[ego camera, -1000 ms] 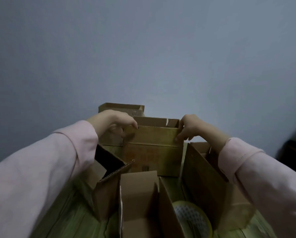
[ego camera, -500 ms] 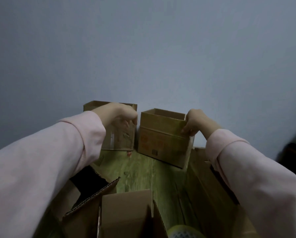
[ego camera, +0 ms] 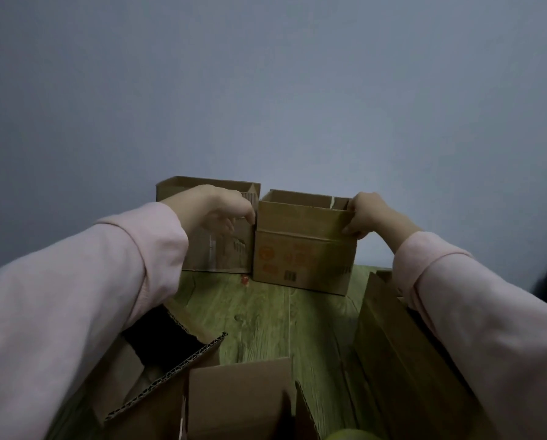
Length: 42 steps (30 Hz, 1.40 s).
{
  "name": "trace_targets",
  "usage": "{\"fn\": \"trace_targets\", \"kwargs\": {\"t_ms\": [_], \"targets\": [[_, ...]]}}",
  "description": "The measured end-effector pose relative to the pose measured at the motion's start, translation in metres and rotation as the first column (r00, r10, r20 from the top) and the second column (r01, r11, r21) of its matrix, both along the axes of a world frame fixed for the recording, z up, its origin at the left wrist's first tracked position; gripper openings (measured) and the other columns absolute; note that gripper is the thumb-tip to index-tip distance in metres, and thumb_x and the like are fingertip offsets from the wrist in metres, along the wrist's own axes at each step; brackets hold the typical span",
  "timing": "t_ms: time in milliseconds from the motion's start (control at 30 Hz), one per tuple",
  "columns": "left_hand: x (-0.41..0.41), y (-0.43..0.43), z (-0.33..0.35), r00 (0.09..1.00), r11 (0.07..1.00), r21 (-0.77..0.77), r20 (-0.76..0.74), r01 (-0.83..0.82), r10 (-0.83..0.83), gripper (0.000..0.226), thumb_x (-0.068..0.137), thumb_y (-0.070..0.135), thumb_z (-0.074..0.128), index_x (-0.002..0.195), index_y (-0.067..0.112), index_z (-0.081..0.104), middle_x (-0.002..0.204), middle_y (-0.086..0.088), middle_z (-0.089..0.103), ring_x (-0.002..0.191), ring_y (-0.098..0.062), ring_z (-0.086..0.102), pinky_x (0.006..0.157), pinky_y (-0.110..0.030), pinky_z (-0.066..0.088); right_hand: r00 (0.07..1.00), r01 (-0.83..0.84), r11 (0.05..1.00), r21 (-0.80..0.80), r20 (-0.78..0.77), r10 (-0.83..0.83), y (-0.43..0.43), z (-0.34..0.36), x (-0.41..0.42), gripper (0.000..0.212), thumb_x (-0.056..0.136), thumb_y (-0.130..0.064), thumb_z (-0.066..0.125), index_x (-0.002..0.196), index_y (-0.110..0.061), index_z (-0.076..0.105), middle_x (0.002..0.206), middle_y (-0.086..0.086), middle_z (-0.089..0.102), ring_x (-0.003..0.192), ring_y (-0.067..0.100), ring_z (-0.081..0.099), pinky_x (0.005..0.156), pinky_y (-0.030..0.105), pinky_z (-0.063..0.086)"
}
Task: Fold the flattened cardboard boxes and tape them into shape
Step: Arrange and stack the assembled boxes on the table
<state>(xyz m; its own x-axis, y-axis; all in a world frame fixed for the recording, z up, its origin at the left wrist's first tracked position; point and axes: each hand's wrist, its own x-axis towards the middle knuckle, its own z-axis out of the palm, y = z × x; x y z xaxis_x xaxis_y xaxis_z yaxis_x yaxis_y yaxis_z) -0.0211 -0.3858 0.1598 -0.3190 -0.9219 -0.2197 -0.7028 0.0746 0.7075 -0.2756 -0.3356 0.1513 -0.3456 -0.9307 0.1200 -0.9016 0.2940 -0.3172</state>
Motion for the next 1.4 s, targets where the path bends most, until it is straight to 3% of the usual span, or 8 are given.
{"fn": "trace_targets", "kwargs": {"t_ms": [200, 367, 700, 867, 1000, 1200, 1300, 1400], "targets": [[-0.004, 0.002, 0.001, 0.999, 0.999, -0.042, 0.027, 0.031, -0.03, 0.06, 0.093, 0.016, 0.055, 0.144, 0.004, 0.026, 0.143, -0.024, 0.036, 0.125, -0.035, 0.047, 0.103, -0.043, 0.044, 0.996, 0.037, 0.998, -0.06, -0.076, -0.041, -0.01, -0.009, 0.001, 0.038, 0.08, -0.01, 0.071, 0.114, -0.001, 0.057, 0.11, 0.017, 0.062, 0.091, 0.03, 0.065, 0.082, 0.038, 0.056], [-0.014, 0.022, 0.011, 0.993, 0.992, -0.08, 0.073, 0.098, -0.092, 0.06, 0.093, 0.017, 0.055, 0.143, 0.001, 0.027, 0.144, -0.024, 0.035, 0.123, -0.035, 0.049, 0.102, -0.043, 0.044, 0.991, -0.023, 1.0, 0.009, 0.129, 0.022, 0.019, 0.012, -0.004, 0.09, 0.082, -0.013, 0.071, 0.149, -0.012, 0.012, 0.142, 0.02, 0.038, 0.109, 0.037, 0.057, 0.087, 0.048, 0.054], [-0.067, 0.147, 0.049, 0.852, 0.853, -0.075, 0.144, 0.516, -0.503, 0.046, 0.096, 0.012, 0.049, 0.142, 0.011, 0.039, 0.141, -0.007, 0.044, 0.12, -0.019, 0.049, 0.098, -0.03, 0.046, 0.977, -0.203, 0.976, 0.082, 0.089, 0.196, 0.171, 0.077, 0.019, 0.046, 0.089, -0.029, 0.063, 0.13, -0.01, 0.053, 0.122, 0.009, 0.062, 0.105, 0.02, 0.062, 0.08, 0.037, 0.057], [-0.066, 0.195, 0.047, 0.763, 0.779, -0.077, 0.284, 0.622, -0.581, 0.052, 0.094, 0.015, 0.053, 0.143, 0.018, 0.037, 0.146, -0.004, 0.038, 0.131, -0.02, 0.041, 0.1, -0.029, 0.044, 0.941, -0.262, 0.929, 0.261, -0.146, 0.306, 0.253, 0.056, 0.044, 0.057, 0.08, -0.06, 0.058, 0.124, -0.023, 0.06, 0.121, -0.008, 0.059, 0.109, 0.01, 0.053, 0.091, 0.027, 0.041], [-0.066, 0.223, 0.034, 0.718, 0.759, -0.054, 0.375, 0.648, -0.586, 0.052, 0.094, 0.013, 0.052, 0.143, 0.021, 0.038, 0.147, -0.004, 0.036, 0.13, -0.022, 0.042, 0.095, -0.029, 0.047, 0.944, -0.272, 0.915, 0.298, -0.101, 0.313, 0.295, 0.027, 0.058, 0.064, 0.069, -0.071, 0.059, 0.112, -0.025, 0.066, 0.112, -0.008, 0.064, 0.098, 0.011, 0.058, 0.085, 0.025, 0.045], [-0.037, 0.238, 0.046, 0.768, 0.798, -0.116, 0.381, 0.592, -0.514, 0.047, 0.095, 0.015, 0.049, 0.142, 0.018, 0.04, 0.143, -0.003, 0.04, 0.122, -0.02, 0.047, 0.084, -0.022, 0.047, 0.956, -0.165, 0.983, 0.079, -0.231, 0.179, 0.296, -0.012, 0.052, 0.039, 0.075, -0.057, 0.069, 0.091, -0.025, 0.055, 0.082, -0.013, 0.055, 0.083, 0.012, 0.053, 0.084, 0.042, 0.048], [-0.009, 0.242, 0.048, 0.806, 0.821, -0.181, 0.388, 0.542, -0.446, 0.044, 0.095, 0.011, 0.048, 0.139, 0.016, 0.043, 0.141, -0.005, 0.044, 0.126, -0.021, 0.046, 0.095, -0.028, 0.045, 0.968, -0.191, 0.98, 0.062, -0.154, 0.199, 0.294, -0.016, 0.049, 0.031, 0.078, -0.044, 0.072, 0.094, -0.02, 0.061, 0.085, -0.008, 0.057, 0.081, 0.011, 0.053, 0.069, 0.024, 0.046], [0.014, 0.247, 0.041, 0.778, 0.83, -0.17, 0.485, 0.532, -0.399, 0.04, 0.094, 0.008, 0.048, 0.134, 0.013, 0.049, 0.137, -0.006, 0.048, 0.123, -0.022, 0.048, 0.096, -0.03, 0.046, 0.954, -0.276, 0.95, -0.146, -0.166, 0.251, 0.299, -0.021, 0.06, 0.024, 0.084, -0.039, 0.068, 0.097, -0.019, 0.063, 0.091, -0.006, 0.059, 0.083, 0.009, 0.052, 0.073, 0.024, 0.045]]}}
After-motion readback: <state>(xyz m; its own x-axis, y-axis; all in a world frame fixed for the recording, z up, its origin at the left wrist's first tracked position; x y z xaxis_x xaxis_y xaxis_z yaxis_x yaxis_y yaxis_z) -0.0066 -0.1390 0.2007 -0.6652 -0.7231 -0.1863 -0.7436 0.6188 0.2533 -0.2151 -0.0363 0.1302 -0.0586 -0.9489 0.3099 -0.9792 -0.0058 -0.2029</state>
